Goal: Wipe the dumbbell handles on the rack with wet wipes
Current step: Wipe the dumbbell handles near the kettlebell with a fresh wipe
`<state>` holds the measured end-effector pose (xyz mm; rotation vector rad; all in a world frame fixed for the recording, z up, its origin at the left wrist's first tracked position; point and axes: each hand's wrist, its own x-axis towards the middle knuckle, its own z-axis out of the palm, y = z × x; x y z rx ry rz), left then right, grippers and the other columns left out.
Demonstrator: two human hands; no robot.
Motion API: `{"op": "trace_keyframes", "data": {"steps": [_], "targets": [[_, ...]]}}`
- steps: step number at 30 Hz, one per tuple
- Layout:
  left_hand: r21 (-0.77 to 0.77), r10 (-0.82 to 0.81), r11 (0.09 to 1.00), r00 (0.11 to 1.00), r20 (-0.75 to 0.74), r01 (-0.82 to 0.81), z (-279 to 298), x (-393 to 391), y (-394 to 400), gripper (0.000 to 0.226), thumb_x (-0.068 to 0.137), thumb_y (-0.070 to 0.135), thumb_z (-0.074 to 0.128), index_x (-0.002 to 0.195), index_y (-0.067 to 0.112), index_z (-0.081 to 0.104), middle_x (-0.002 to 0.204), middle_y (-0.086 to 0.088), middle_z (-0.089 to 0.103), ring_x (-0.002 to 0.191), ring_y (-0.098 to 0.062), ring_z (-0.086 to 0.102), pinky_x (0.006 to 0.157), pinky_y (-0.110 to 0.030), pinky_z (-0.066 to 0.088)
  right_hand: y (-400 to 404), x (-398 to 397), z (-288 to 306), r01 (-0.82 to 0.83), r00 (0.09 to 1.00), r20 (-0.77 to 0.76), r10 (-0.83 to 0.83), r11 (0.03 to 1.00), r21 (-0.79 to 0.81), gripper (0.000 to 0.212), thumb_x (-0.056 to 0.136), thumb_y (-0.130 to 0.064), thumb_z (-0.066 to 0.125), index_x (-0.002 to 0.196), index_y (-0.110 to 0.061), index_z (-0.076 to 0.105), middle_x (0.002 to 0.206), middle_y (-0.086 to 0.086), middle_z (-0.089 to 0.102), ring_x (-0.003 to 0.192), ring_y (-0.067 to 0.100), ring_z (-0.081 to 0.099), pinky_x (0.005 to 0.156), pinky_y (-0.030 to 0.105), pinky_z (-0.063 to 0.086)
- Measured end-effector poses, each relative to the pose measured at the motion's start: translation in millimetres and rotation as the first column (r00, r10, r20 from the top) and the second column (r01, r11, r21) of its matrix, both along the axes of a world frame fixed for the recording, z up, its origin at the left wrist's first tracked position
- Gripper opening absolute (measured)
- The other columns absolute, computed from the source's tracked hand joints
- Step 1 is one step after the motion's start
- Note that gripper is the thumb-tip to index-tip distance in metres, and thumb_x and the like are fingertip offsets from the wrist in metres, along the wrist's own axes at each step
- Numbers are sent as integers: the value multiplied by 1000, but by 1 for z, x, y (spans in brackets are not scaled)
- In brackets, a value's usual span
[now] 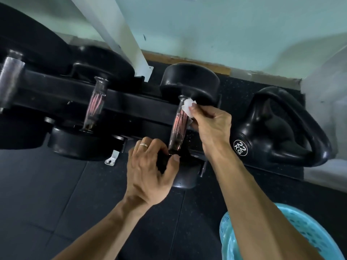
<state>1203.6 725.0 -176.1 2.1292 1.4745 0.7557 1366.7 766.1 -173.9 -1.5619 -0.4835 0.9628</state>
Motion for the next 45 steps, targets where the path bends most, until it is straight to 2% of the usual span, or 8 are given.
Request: {"op": "trace_keyframes", "data": {"steps": [3, 8, 15, 20, 27, 34, 41, 45], "targets": [[-7, -16, 1000, 999, 37, 16, -2, -2, 2, 38, 83, 47, 46, 76, 11, 56, 77, 4, 50, 74, -17, 47, 71, -34, 37, -1, 3, 1, -21, 1000, -1, 21, 999, -43, 9, 85, -13, 79, 76, -17, 77, 81, 4, 76, 80, 20, 75, 77, 43, 62], [-36, -34, 999, 995, 91, 37, -2, -7, 5, 33, 83, 44, 46, 77, 13, 54, 78, 4, 50, 75, -17, 47, 72, -37, 40, -41, -5, 10, -262, 962, 21, 272, 944, -201, 4, 83, -8, 78, 82, -11, 77, 82, 1, 77, 78, 12, 75, 70, 22, 59], [-61, -39, 997, 993, 108, 46, -3, -10, 7, 31, 83, 42, 45, 76, 13, 53, 77, 3, 50, 75, -17, 46, 70, -35, 38, -6, -12, 18, -2, 992, 124, 4, 1000, -17, 20, 84, 1, 75, 83, -20, 74, 78, -6, 74, 74, 7, 74, 71, 26, 61], [-84, -44, 995, 993, 110, 54, -2, -11, 9, 33, 83, 42, 44, 76, 11, 53, 78, 1, 50, 76, -18, 47, 70, -35, 38, -51, -19, 18, -252, 940, 167, 297, 936, -248, 10, 82, -6, 78, 83, -16, 77, 81, -9, 74, 73, -4, 70, 64, 7, 50], [-70, -46, 996, 992, 118, 54, -2, -11, 9, 30, 83, 42, 44, 75, 14, 50, 76, 4, 47, 74, -16, 45, 69, -35, 37, -2, -11, 20, 30, 993, -110, -39, 996, -86, 24, 86, 5, 70, 87, -19, 74, 78, -5, 74, 72, 6, 73, 73, 26, 61], [-88, -47, 995, 994, 102, 56, -2, -12, 8, 31, 82, 42, 44, 77, 13, 51, 78, 3, 48, 76, -17, 45, 71, -38, 40, -44, -9, 16, -300, 952, -121, 280, 931, -207, 11, 86, -9, 69, 91, -9, 79, 90, 10, 76, 82, 16, 70, 81, 30, 58], [-60, -57, 996, 993, 104, 63, -4, -12, 10, 32, 83, 42, 44, 76, 11, 52, 78, 3, 48, 75, -17, 44, 71, -36, 37, 1, -12, 16, 26, 976, -213, -42, 997, -78, 21, 85, -1, 74, 86, -21, 78, 85, -1, 77, 84, 18, 74, 75, 29, 61], [-81, -51, 995, 994, 98, 59, -3, -12, 9, 32, 82, 42, 44, 77, 12, 52, 79, 3, 48, 76, -15, 43, 71, -36, 38, -39, -15, 20, -226, 974, -60, 218, 940, -257, 15, 84, -9, 77, 90, -23, 78, 83, -8, 77, 78, 4, 73, 71, 17, 58]]}}
